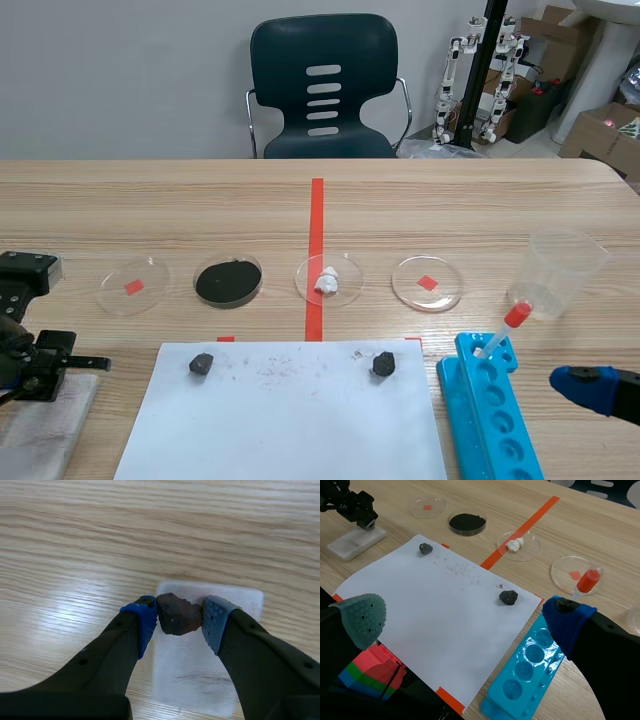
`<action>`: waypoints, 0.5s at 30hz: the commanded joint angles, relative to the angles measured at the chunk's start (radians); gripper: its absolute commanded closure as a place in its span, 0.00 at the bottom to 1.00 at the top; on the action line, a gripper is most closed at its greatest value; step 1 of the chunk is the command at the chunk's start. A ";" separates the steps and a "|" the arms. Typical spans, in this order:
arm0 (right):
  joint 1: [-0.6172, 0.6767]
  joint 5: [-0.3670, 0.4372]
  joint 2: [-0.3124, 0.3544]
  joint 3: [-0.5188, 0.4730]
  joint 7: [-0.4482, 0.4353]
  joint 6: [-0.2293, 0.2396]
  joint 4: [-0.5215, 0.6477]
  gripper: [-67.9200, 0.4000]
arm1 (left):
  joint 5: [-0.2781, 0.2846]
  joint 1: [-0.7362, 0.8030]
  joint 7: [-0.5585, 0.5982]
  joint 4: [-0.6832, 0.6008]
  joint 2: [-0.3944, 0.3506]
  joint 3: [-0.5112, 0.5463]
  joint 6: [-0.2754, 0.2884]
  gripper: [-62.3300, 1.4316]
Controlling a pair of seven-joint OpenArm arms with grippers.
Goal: Rub the mineral on the streak plate
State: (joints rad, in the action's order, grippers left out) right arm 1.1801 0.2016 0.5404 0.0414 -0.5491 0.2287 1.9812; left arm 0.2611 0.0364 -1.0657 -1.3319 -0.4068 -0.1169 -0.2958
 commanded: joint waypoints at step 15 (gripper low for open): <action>-0.003 0.008 0.000 -0.003 -0.015 0.003 0.024 0.00 | 0.279 0.002 -0.024 -0.009 -0.012 0.009 0.048 0.80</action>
State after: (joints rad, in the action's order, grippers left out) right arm 1.1801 0.2016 0.5404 0.0414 -0.5495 0.2287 1.9812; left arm 0.5282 0.0360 -1.0878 -1.3319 -0.4206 -0.1089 -0.2497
